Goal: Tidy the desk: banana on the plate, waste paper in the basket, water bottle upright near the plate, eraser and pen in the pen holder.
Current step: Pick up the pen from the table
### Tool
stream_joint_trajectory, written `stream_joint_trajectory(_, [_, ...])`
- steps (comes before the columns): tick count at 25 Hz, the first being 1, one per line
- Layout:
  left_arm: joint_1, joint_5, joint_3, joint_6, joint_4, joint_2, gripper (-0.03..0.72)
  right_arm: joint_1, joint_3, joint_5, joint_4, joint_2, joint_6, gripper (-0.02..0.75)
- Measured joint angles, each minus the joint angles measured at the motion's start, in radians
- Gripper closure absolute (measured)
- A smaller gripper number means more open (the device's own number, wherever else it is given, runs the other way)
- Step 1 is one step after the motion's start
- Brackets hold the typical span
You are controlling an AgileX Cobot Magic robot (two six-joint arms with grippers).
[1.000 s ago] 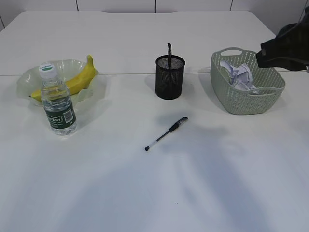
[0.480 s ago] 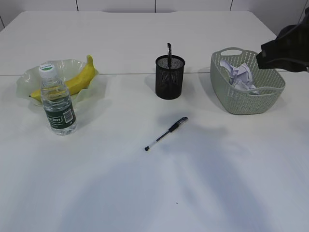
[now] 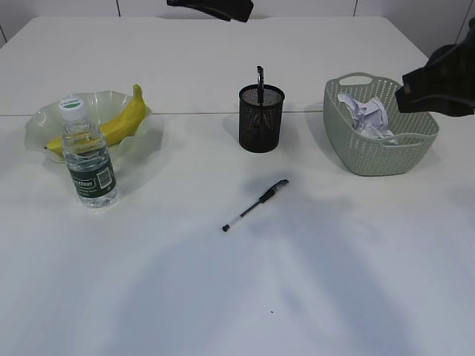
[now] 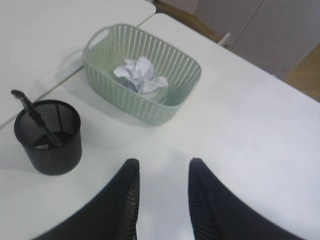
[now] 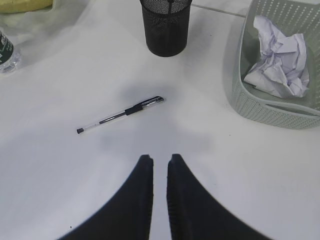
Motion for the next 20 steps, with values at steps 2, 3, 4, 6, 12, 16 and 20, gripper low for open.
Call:
stream_joint_trajectory(2, [-0.008,0.002,0.002,-0.022,0.026,0.010,0.443,0.000,0.000,0.000,0.000,0.000,0.000,0.668])
stream_joint_trajectory(3, [-0.008,0.010,0.002,-0.028,0.026,0.010,0.443,0.000,0.000,-0.004,0.000,0.000,0.000,0.668])
stream_joint_trajectory(4, [-0.008,0.015,0.002,-0.030,0.026,0.010,0.443,0.000,0.000,-0.015,0.004,0.000,0.000,0.668])
stream_joint_trajectory(6, [-0.008,0.024,0.002,-0.034,0.026,0.006,0.443,0.000,0.000,-0.037,0.026,0.002,0.002,0.668])
stream_joint_trajectory(12, [-0.008,0.041,0.002,-0.036,0.026,-0.092,0.444,0.000,-0.058,-0.005,0.212,0.102,0.015,0.668])
stream_joint_trajectory(16, [-0.004,0.043,0.002,-0.036,0.039,-0.150,0.446,0.000,-0.155,0.065,0.238,0.191,0.031,0.668])
stream_joint_trajectory(20, [-0.002,0.045,0.002,-0.036,0.100,-0.127,0.447,0.000,-0.196,0.078,0.193,0.208,0.102,0.668])
